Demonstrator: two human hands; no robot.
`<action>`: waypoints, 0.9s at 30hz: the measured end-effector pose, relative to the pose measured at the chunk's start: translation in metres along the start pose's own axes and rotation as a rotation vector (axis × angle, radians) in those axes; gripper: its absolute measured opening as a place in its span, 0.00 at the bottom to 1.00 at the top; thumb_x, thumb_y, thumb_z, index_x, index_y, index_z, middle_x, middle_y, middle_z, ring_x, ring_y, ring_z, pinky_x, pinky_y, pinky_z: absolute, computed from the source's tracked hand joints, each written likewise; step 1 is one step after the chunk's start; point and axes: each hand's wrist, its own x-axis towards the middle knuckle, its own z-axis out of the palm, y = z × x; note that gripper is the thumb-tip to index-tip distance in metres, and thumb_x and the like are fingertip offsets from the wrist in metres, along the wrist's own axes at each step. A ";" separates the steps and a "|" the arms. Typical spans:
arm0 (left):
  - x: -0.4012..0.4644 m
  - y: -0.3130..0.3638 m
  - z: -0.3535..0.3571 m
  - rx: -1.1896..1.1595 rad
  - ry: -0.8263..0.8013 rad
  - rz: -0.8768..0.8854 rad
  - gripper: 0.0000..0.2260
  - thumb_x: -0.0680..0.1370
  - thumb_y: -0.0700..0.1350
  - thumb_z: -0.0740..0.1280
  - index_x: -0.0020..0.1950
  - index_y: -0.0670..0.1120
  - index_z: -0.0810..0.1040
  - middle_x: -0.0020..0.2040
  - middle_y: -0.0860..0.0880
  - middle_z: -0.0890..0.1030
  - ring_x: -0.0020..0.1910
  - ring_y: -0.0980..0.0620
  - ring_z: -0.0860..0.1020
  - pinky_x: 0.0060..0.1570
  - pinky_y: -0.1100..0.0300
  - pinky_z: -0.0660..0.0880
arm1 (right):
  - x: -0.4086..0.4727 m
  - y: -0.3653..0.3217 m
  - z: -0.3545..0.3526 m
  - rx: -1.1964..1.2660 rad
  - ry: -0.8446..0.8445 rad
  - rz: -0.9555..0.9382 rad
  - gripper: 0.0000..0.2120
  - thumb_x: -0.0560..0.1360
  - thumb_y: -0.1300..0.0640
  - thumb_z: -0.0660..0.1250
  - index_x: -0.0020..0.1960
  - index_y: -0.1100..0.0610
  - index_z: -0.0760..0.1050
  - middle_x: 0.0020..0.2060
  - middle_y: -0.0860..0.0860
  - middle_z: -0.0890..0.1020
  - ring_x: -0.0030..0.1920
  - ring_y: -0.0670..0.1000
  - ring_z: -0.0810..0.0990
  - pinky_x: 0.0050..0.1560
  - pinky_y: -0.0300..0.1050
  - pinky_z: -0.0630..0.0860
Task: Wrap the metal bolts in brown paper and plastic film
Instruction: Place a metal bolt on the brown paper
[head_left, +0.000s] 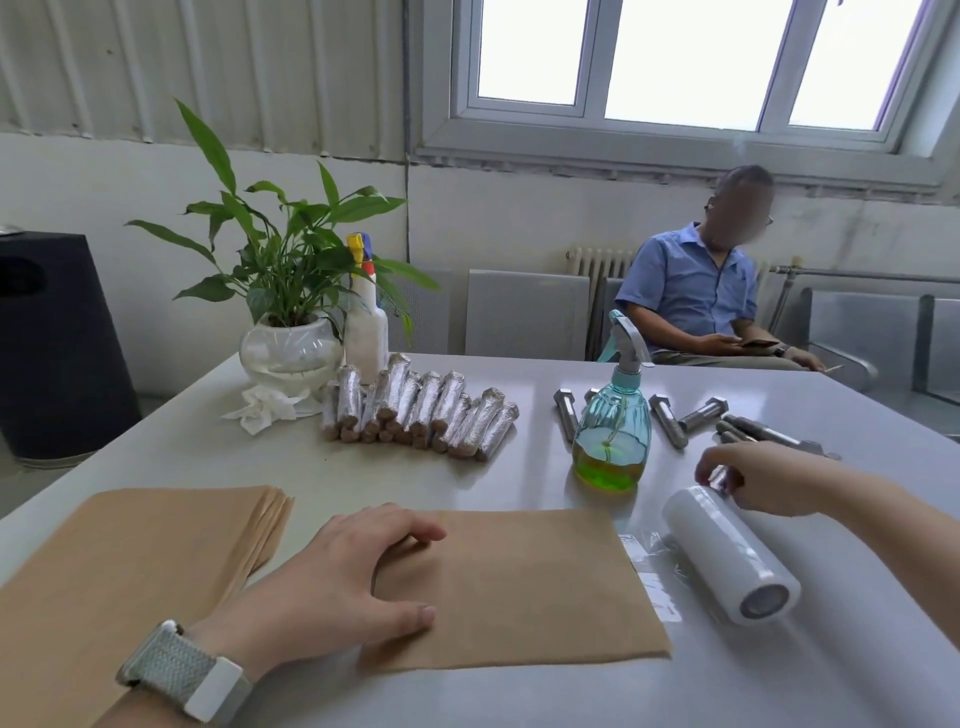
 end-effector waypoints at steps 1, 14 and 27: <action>0.000 0.000 0.000 -0.007 -0.004 -0.002 0.22 0.69 0.61 0.73 0.60 0.67 0.69 0.58 0.67 0.72 0.62 0.71 0.67 0.67 0.65 0.62 | 0.000 0.001 0.000 -0.034 0.004 -0.030 0.17 0.76 0.61 0.62 0.61 0.44 0.75 0.50 0.43 0.77 0.49 0.46 0.78 0.46 0.38 0.77; -0.002 -0.005 0.002 -0.079 -0.040 -0.101 0.39 0.66 0.63 0.73 0.72 0.69 0.57 0.63 0.72 0.69 0.66 0.67 0.65 0.69 0.64 0.61 | -0.028 -0.002 -0.007 -0.062 0.664 -0.170 0.09 0.79 0.55 0.66 0.58 0.56 0.78 0.50 0.52 0.79 0.50 0.57 0.80 0.47 0.52 0.75; -0.003 -0.003 0.003 -0.075 -0.060 -0.129 0.46 0.65 0.65 0.72 0.76 0.68 0.48 0.65 0.74 0.66 0.68 0.64 0.63 0.70 0.64 0.57 | -0.052 -0.196 0.039 0.099 0.435 -0.678 0.11 0.81 0.47 0.57 0.60 0.47 0.74 0.54 0.46 0.75 0.54 0.50 0.73 0.51 0.44 0.63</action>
